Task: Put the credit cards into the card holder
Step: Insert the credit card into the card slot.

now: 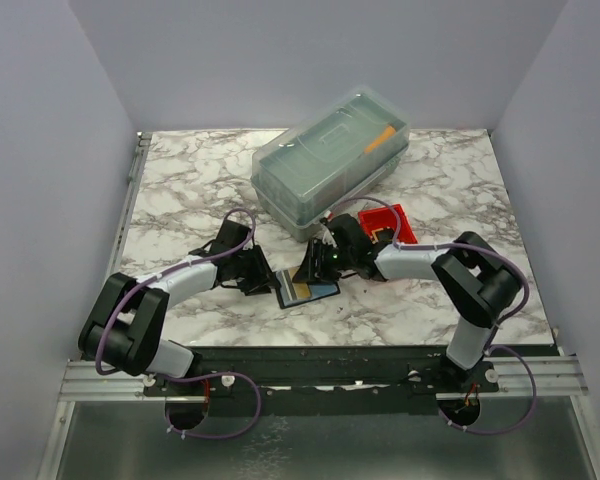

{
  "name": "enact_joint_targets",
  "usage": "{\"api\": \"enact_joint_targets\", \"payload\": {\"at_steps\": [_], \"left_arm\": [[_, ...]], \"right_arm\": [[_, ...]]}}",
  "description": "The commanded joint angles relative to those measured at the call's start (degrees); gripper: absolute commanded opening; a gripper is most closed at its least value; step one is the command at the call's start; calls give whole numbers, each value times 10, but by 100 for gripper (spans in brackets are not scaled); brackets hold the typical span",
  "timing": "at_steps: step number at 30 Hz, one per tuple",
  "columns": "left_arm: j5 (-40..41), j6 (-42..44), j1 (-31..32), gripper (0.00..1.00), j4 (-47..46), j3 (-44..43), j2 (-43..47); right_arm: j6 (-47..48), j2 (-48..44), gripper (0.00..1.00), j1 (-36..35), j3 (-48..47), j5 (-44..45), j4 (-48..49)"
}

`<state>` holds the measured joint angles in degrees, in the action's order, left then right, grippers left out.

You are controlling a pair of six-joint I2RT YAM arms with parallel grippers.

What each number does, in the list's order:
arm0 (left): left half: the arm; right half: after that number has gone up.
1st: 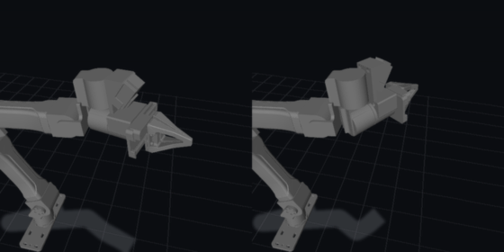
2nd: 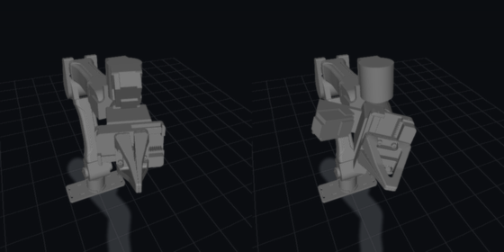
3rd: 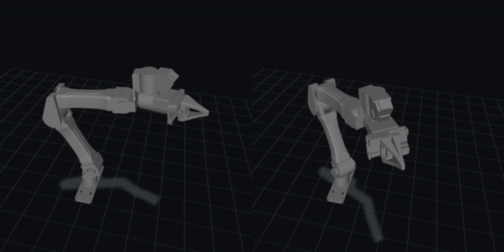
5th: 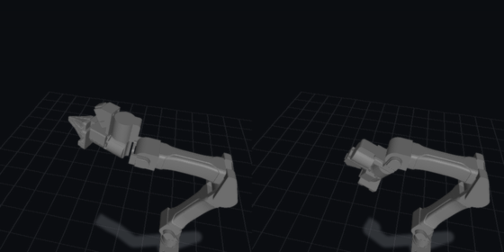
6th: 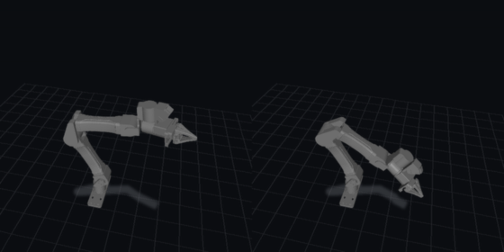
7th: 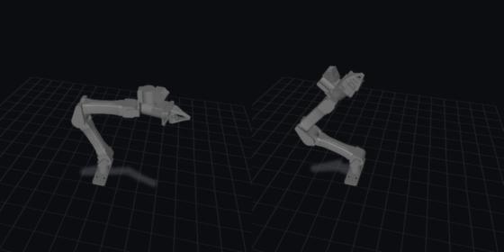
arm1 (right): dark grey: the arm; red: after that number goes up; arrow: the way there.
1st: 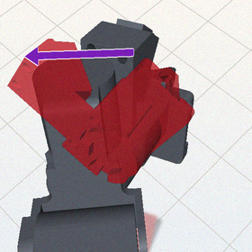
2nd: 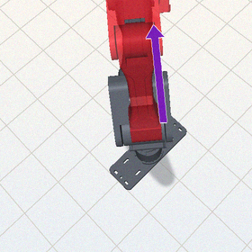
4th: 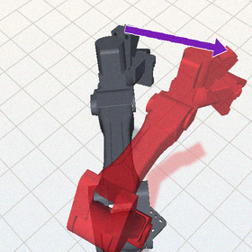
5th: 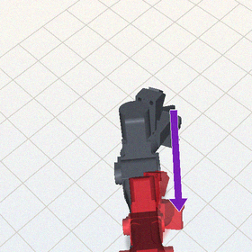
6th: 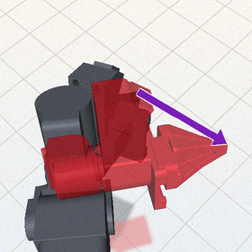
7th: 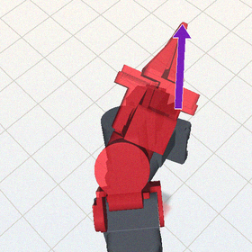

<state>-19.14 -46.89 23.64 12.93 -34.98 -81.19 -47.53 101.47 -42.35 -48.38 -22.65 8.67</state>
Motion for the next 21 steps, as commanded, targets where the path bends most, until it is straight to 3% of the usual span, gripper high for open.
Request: {"api": "enact_joint_targets", "payload": {"at_steps": [1,5,7,12,15,18,21], "left_arm": [[0,12,3,41,20,8,-17],[1,13,3,41,20,13,0],[2,16,3,45,22,13,3],[30,20,2,66,59,6,24],[54,24,1,74,87,-2,54],[77,34,1,78,116,-17,83],[86,44,2,80,137,-36,104]], "right_arm": [[9,21,49,-27,-36,-8,3],[4,-29,50,-27,-22,21,-18],[5,-51,51,-27,-37,66,-92],[29,-123,68,-23,-87,210,-299],[45,-185,77,-14,-115,278,-388],[52,-245,85,20,-135,330,-461],[67,-314,94,113,-129,338,-495]]}}
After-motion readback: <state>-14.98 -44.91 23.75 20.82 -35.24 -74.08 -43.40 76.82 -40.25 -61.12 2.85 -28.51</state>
